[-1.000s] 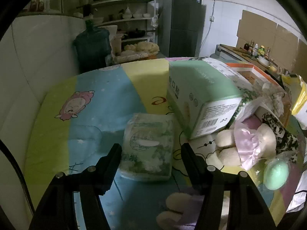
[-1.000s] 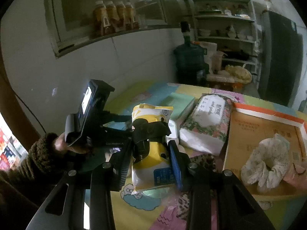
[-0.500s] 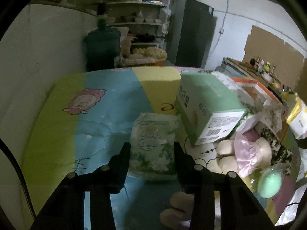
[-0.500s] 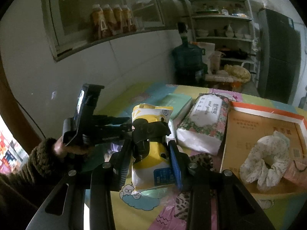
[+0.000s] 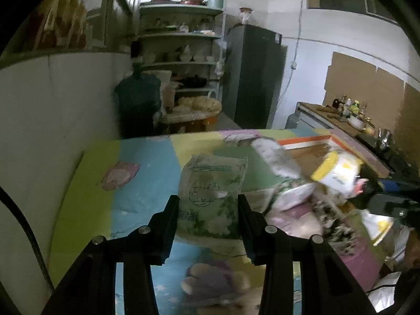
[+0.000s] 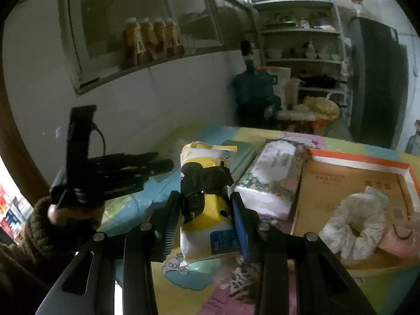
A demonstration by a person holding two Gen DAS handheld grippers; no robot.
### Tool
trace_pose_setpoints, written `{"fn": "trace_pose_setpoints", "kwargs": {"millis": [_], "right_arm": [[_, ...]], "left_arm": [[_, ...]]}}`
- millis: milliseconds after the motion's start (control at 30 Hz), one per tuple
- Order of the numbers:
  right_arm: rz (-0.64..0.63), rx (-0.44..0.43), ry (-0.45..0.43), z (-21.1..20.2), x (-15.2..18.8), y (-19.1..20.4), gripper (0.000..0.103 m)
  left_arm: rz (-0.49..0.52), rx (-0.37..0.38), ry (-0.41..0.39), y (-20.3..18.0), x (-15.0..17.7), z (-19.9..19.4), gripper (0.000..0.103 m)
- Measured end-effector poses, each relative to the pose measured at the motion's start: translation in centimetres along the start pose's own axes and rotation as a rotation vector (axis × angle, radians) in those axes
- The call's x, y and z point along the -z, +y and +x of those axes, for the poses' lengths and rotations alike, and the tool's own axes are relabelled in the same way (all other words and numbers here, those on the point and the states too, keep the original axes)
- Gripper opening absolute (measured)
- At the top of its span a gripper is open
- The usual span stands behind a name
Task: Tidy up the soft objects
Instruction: 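Carry the clear bag and yellow-white package with both tools over the cardboard tray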
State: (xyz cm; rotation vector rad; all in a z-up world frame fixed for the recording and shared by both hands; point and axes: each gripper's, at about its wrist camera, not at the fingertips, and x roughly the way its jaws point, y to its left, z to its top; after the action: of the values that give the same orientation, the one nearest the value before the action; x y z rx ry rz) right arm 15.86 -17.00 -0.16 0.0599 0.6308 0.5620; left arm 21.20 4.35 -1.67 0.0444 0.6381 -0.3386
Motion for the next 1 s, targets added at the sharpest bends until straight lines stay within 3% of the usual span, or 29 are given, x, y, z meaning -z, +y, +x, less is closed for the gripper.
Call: {"fn": "trace_pose_setpoints", "kwargs": {"millis": [400,1000], "right_arm": [[0.041,0.077,-0.074,-3.6,-0.3,-3.5,0.039],[0.104,0.187,-0.145,-9.3,0.5,-10.3,0.039]], "left_arm": [[0.053,0.06,-0.036,-6.5,-2.6,-0.7,0.043],[0.059,0.167,-0.041,-15.0,-5.3,2.1,0.043]]}}
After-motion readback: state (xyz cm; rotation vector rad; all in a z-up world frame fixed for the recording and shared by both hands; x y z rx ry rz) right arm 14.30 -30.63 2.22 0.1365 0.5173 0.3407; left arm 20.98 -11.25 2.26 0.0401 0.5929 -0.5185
